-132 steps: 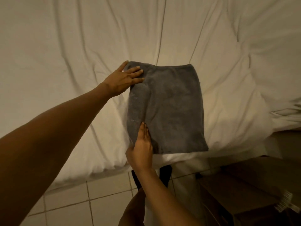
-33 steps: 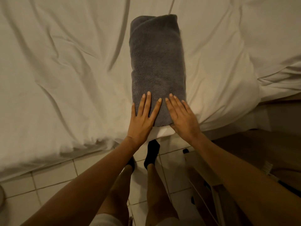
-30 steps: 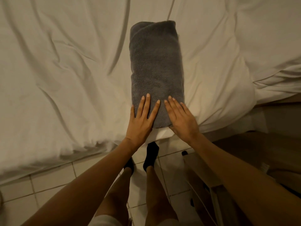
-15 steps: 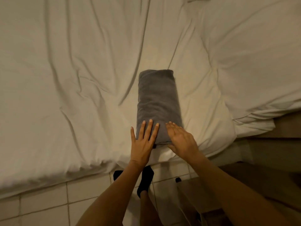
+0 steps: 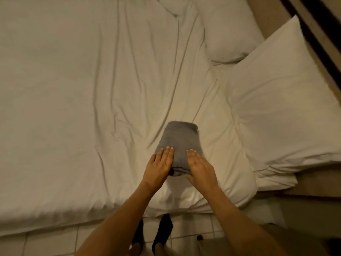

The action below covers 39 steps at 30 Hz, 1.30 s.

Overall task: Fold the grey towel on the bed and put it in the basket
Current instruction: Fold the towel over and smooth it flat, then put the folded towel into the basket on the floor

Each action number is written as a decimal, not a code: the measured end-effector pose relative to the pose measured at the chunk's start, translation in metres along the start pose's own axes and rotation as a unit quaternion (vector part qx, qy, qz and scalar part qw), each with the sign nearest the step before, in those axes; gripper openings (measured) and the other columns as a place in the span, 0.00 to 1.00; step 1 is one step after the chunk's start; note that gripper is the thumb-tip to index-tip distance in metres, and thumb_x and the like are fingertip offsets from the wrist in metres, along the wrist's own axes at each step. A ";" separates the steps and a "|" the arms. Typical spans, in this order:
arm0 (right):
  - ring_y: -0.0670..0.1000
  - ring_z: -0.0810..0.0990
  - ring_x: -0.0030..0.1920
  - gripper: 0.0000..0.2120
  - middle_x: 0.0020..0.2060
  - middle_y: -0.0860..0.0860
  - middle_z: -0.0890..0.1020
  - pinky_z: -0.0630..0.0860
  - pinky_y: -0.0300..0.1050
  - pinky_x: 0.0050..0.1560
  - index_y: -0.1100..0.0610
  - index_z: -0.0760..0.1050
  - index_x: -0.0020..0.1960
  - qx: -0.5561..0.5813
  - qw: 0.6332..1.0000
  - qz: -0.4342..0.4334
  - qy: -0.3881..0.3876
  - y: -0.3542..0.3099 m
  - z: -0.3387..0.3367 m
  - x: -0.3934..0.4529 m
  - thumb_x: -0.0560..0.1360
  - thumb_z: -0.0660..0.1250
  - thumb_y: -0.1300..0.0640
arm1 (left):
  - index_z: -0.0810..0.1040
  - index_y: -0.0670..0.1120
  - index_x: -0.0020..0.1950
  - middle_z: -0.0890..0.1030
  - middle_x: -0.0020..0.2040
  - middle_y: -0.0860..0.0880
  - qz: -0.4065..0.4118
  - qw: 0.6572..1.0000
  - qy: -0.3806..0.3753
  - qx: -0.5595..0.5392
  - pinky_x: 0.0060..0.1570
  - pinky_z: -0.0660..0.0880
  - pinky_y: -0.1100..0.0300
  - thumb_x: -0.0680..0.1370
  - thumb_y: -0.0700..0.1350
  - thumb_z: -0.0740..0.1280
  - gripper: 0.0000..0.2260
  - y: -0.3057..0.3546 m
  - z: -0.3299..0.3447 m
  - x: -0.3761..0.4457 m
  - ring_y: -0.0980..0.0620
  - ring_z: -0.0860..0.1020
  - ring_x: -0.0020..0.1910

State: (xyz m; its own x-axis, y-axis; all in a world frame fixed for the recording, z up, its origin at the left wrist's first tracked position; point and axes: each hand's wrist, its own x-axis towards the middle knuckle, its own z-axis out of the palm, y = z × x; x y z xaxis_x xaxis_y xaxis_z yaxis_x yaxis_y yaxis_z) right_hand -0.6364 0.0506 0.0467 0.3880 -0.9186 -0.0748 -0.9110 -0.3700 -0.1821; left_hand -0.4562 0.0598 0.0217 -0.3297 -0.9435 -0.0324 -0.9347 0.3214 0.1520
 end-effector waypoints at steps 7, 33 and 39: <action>0.58 0.80 0.58 0.46 0.59 0.60 0.79 0.81 0.53 0.49 0.65 0.73 0.65 0.008 0.999 -0.034 0.040 -0.034 -0.050 0.019 0.51 0.84 0.50 | 0.78 0.38 0.63 0.81 0.57 0.41 -0.045 0.998 0.035 0.042 0.45 0.80 0.53 0.61 0.44 0.79 0.31 -0.018 -0.066 -0.006 0.41 0.82 0.51; 0.58 0.83 0.51 0.45 0.54 0.59 0.82 0.81 0.49 0.39 0.65 0.75 0.61 -0.037 0.927 -0.366 0.072 -0.521 -0.087 0.024 0.47 0.84 0.54 | 0.79 0.37 0.61 0.83 0.54 0.40 -0.346 0.923 0.108 0.129 0.43 0.81 0.54 0.56 0.39 0.81 0.34 -0.285 -0.221 -0.397 0.40 0.83 0.50; 0.58 0.82 0.53 0.42 0.56 0.59 0.81 0.81 0.49 0.42 0.64 0.75 0.63 -0.031 0.894 -0.443 0.068 -0.651 -0.070 0.000 0.51 0.84 0.55 | 0.78 0.37 0.61 0.83 0.53 0.39 -0.415 0.891 0.114 0.142 0.42 0.81 0.52 0.59 0.38 0.79 0.31 -0.338 -0.236 -0.514 0.39 0.82 0.49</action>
State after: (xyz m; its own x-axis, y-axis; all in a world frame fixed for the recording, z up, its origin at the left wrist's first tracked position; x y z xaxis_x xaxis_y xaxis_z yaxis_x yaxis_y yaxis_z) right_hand -0.0535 0.2815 0.2341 0.9437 -0.2693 0.1922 -0.2634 -0.9631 -0.0561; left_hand 0.0608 0.4175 0.2203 0.4971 -0.8468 0.1892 -0.8504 -0.5188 -0.0876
